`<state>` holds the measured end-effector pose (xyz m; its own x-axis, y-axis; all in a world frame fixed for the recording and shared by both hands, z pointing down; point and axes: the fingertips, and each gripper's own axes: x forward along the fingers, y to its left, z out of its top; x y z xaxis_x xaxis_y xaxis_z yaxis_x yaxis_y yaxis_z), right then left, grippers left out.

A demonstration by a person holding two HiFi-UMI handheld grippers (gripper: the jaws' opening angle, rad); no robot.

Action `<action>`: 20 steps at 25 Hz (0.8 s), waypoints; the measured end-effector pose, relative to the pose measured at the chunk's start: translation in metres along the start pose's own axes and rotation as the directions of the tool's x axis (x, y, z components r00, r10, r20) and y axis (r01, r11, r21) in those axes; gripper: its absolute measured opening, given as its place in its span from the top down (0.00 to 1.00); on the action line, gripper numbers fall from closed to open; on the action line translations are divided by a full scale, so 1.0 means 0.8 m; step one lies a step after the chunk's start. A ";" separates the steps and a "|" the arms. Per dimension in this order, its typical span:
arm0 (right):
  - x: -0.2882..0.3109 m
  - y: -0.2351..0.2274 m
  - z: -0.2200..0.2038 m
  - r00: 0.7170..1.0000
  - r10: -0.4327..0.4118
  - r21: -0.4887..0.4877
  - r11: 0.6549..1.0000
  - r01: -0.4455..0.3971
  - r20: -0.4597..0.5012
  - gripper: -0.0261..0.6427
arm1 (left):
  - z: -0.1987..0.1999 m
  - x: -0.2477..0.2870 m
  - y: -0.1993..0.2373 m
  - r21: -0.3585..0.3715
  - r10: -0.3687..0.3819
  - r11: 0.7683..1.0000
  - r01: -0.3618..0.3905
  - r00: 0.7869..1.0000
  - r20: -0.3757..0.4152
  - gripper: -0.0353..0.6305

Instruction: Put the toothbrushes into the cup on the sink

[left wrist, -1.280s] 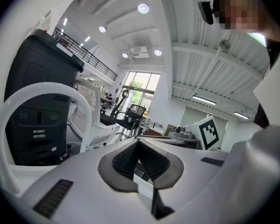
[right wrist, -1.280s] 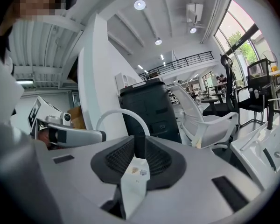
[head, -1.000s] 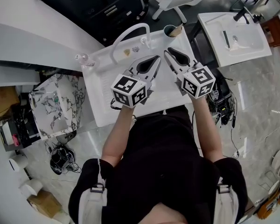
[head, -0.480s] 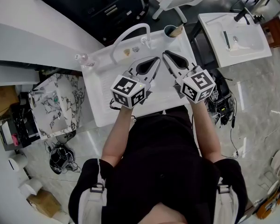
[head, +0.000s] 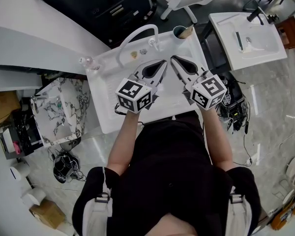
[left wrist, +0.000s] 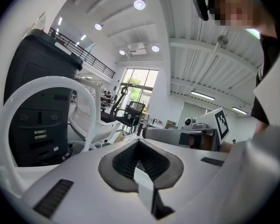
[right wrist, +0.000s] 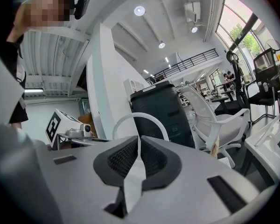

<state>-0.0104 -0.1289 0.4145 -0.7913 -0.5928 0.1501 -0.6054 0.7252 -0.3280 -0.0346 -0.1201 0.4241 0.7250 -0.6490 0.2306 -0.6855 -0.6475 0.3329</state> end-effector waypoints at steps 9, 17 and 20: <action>-0.003 -0.007 -0.012 0.999 -0.032 0.003 0.999 0.032 -0.009 0.91 | -0.004 0.003 -0.001 0.013 0.013 1.000 -0.013 1.000 -0.007 0.93; -0.007 -0.013 -0.021 0.999 -0.042 0.000 0.999 0.042 -0.030 0.92 | -0.009 0.006 -0.003 0.007 0.005 1.000 -0.005 1.000 -0.020 0.93; -0.007 -0.011 -0.023 0.999 -0.041 0.000 0.999 0.041 -0.034 0.92 | -0.009 0.006 -0.003 0.006 0.007 1.000 -0.007 1.000 -0.018 0.93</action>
<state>-0.0022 -0.1257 0.4341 -0.7683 -0.6095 0.1953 -0.6373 0.7004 -0.3214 -0.0290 -0.1189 0.4311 0.7215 -0.6460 0.2493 -0.6907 -0.6458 0.3255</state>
